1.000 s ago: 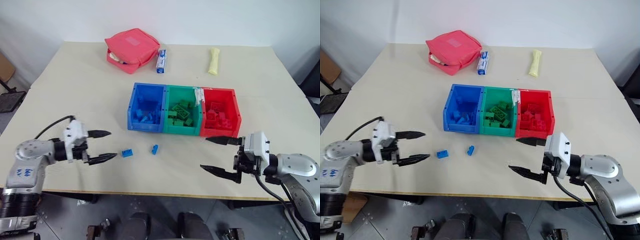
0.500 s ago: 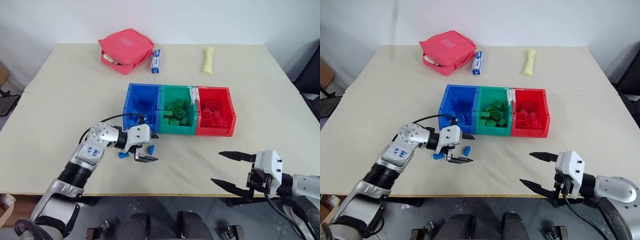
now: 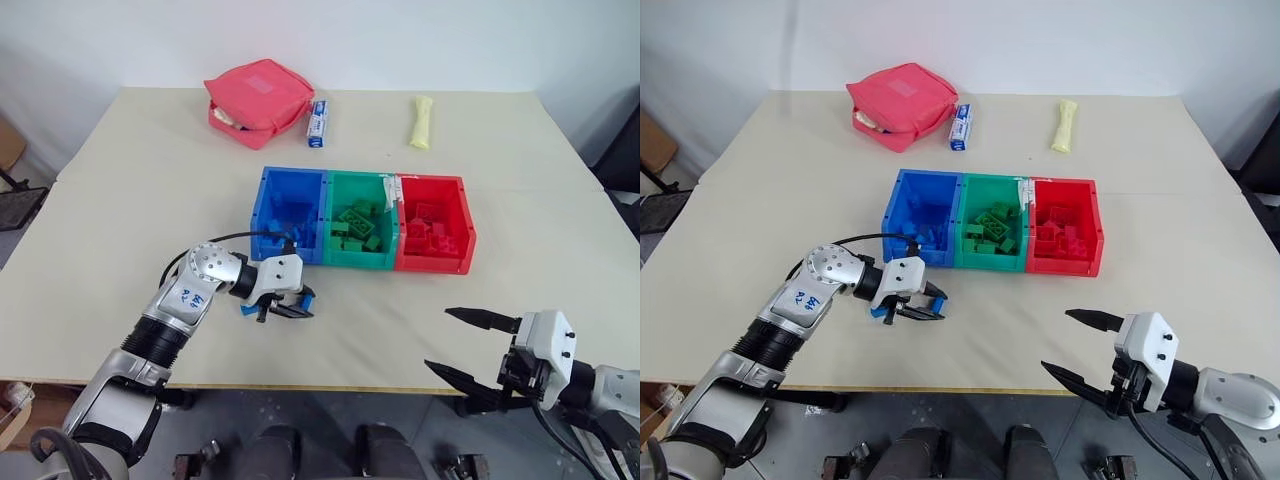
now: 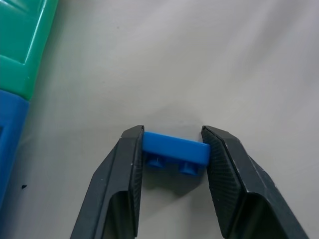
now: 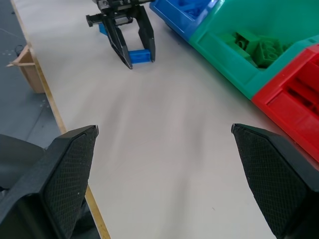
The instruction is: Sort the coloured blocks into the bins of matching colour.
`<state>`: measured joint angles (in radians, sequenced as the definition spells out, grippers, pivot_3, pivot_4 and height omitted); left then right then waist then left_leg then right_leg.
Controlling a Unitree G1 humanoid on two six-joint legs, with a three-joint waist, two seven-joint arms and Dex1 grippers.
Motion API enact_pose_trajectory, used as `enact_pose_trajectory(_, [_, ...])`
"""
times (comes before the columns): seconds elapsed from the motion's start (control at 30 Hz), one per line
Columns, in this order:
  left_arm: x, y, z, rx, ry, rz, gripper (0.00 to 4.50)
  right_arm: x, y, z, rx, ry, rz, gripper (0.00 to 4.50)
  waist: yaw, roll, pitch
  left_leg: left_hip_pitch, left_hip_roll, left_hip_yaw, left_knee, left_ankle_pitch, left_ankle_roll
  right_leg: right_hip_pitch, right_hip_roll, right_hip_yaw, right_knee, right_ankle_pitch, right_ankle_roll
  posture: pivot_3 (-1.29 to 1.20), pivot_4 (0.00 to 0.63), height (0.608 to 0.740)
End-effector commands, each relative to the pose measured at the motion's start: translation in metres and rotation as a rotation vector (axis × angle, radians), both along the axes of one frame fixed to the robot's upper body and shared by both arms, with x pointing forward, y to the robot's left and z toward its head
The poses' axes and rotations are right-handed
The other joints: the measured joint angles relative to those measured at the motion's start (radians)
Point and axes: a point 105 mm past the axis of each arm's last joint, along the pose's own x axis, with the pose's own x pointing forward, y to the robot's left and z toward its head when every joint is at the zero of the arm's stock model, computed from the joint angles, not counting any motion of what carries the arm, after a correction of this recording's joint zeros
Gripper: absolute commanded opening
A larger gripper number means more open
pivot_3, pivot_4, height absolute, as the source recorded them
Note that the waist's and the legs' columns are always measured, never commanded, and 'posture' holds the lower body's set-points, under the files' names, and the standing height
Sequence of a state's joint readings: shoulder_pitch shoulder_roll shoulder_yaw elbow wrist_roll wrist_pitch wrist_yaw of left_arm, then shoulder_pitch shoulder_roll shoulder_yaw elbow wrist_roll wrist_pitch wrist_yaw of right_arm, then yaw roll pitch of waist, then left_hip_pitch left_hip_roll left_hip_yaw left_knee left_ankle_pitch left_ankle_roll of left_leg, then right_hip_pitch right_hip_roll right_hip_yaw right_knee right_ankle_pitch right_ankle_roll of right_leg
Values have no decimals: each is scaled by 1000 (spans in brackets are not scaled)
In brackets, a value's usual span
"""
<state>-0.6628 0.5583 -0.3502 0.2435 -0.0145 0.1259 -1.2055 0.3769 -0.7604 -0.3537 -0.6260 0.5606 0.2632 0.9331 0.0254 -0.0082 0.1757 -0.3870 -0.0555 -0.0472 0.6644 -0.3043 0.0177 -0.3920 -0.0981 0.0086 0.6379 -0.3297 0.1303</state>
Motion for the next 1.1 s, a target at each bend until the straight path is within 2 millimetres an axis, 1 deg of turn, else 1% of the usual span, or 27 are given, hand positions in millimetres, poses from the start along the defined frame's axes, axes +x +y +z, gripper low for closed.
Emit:
enact_pose_trajectory(0.03, [2,4,13,-107,1,49,1434,-2,2,10,22,-53,-11,4500,0,0,0,0,0,0,0,0,0,0,0,0,0,0,0,0,150,740])
enact_pose_trajectory(0.17, [14,13,41,-302,-34,177,1434,2,6,19,107,-99,-41,4500,-1,0,0,-1,0,-1,0,0,0,-1,0,0,0,0,0,0,150,740])
enact_pose_trajectory(0.27, [32,23,81,-543,-94,344,1434,10,14,32,202,-165,-72,4500,-1,0,0,-1,0,-1,0,0,0,-1,-1,0,0,0,0,0,150,740])
enact_pose_trajectory(0.3, [44,27,96,-639,-117,440,1434,12,18,36,233,-179,-79,4500,-1,0,0,-1,0,-1,0,0,0,-1,0,0,0,0,0,0,150,740])
enact_pose_trajectory(0.33, [52,29,107,-709,-133,500,1434,15,20,38,254,-188,-83,4500,1,0,0,-1,0,-1,0,0,0,-1,-1,0,0,0,0,0,150,740])
enact_pose_trajectory(0.37, [58,30,114,-750,-147,539,1434,17,23,40,270,-190,-84,4500,3,-1,1,-1,0,-2,1,0,-1,-1,0,0,1,0,0,0,150,740])
enact_pose_trajectory(0.43, [64,25,115,-753,-137,565,1434,22,26,42,278,-202,-81,4500,4,-1,1,-2,-1,-2,1,0,-1,-1,0,-1,1,0,0,0,150,740])
enact_pose_trajectory(0.47, [67,23,112,-730,-127,574,1434,23,27,42,277,-205,-81,4500,3,-1,0,-1,-2,-2,1,0,-1,-1,0,-2,2,0,0,0,150,740])
enact_pose_trajectory(0.57, [77,23,109,-711,-136,633,1434,25,28,44,272,-209,-76,4500,1,-1,0,-1,-2,-1,0,0,0,-2,1,-3,6,0,0,0,150,740])
enact_pose_trajectory(0.63, [78,21,110,-720,-111,628,2163,26,27,45,265,-213,-75,4500,0,-1,1,-2,-2,-1,0,0,0,-2,2,-4,5,0,0,0,150,740])
enact_pose_trajectory(0.7, [75,19,110,-716,-96,596,2664,26,24,46,255,-217,-78,4500,-1,-1,1,-2,-2,-1,0,0,0,-2,2,-4,6,0,0,0,150,740])
enact_pose_trajectory(0.77, [73,23,108,-732,-71,586,3269,27,21,46,245,-218,-79,4500,-1,-1,1,-2,-2,-1,0,0,0,-2,2,-3,6,0,0,0,150,740])
enact_pose_trajectory(0.83, [69,33,104,-721,-53,560,3895,29,20,45,230,-220,-71,4500,-3,-1,1,-2,-2,-1,0,0,0,-2,2,-3,5,0,0,0,150,740])
enact_pose_trajectory(0.97, [55,58,111,-707,-65,501,3895,33,17,46,205,-227,-52,4500,-8,-1,1,-1,0,0,0,0,-1,-3,2,-3,5,0,0,0,150,740])
enact_pose_trajectory(1.03, [42,76,111,-675,-92,445,3895,33,19,45,181,-221,-12,4500,-12,-1,1,-1,0,0,-1,0,-1,-3,1,-3,5,0,0,0,150,740])
enact_pose_trajectory(1.1, [27,99,104,-609,-141,408,4248,28,26,40,140,-171,68,4500,-14,-1,1,-1,0,0,-1,0,-1,-3,0,-3,5,0,0,0,150,740])
